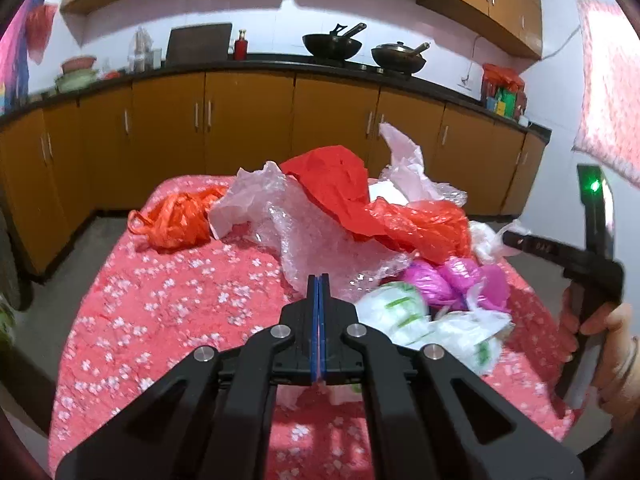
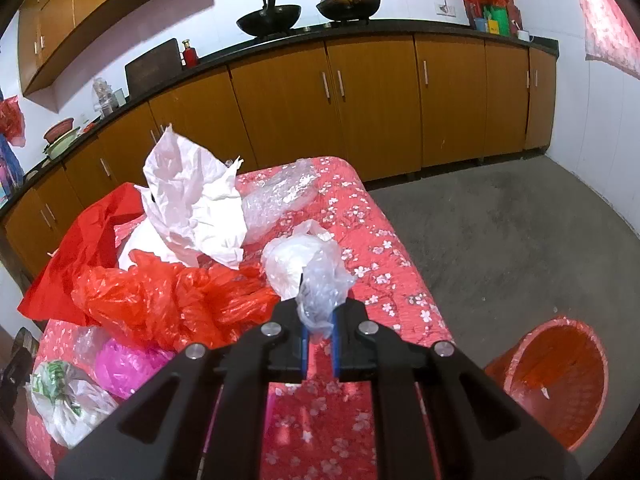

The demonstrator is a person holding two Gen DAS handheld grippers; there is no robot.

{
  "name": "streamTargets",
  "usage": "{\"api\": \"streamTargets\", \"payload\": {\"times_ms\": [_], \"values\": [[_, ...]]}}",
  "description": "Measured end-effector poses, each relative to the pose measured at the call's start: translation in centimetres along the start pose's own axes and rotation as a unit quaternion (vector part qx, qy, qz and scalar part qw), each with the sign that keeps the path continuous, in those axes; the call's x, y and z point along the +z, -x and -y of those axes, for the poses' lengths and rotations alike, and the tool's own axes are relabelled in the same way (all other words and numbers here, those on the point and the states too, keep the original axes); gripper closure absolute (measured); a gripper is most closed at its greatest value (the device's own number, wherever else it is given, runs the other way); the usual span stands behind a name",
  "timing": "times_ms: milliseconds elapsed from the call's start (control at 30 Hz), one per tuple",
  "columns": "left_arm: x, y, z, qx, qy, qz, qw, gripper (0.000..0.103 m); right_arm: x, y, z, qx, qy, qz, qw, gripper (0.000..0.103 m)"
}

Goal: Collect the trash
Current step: 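Grasp the green-printed white bag with the left tool while the right tool holds the clear bag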

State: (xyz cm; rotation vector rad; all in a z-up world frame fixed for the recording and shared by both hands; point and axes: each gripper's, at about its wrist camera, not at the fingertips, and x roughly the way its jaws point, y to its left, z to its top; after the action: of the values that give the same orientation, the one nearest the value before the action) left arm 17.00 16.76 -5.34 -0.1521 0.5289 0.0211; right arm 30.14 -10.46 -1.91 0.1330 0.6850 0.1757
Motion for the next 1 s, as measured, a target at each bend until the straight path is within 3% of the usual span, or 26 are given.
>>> {"api": "streamTargets", "payload": {"times_ms": [33,67,100,167,267,500,767,867,1000], "values": [[0.0,0.1,0.0,-0.004,0.002,0.001,1.0,0.1,0.0,0.0,0.0,0.0,0.001,-0.001,1.0,0.093],[0.1,0.2,0.1,-0.007,0.0,0.0,1.0,0.086,0.0,0.1,-0.1,0.0,0.002,-0.001,1.0,0.093],[0.1,0.3,0.3,-0.003,-0.005,0.001,1.0,0.058,0.0,0.2,-0.1,0.001,0.003,-0.001,1.0,0.093],[-0.1,0.6,0.4,-0.003,-0.011,0.009,0.9999,0.047,0.0,0.5,-0.1,0.004,0.006,0.0,1.0,0.093],[-0.5,0.8,0.0,-0.027,-0.011,0.003,0.9996,0.047,-0.1,0.9,-0.3,0.003,0.014,0.003,1.0,0.093],[-0.9,-0.5,0.5,-0.044,-0.049,-0.017,0.9977,0.044,-0.3,1.1,-0.3,0.001,0.012,0.001,1.0,0.093],[-0.4,-2.3,-0.2,-0.085,-0.053,-0.025,0.9947,0.044,-0.7,1.1,-0.2,-0.005,0.016,-0.003,1.0,0.093],[-0.2,-3.0,0.1,-0.091,-0.063,-0.032,0.9933,0.054,-0.8,1.0,-0.3,-0.004,0.014,-0.006,1.0,0.093],[-0.1,-3.5,0.3,-0.095,-0.078,-0.04,0.9916,0.054,-1.0,1.2,-0.6,-0.003,0.018,-0.006,1.0,0.093]]}}
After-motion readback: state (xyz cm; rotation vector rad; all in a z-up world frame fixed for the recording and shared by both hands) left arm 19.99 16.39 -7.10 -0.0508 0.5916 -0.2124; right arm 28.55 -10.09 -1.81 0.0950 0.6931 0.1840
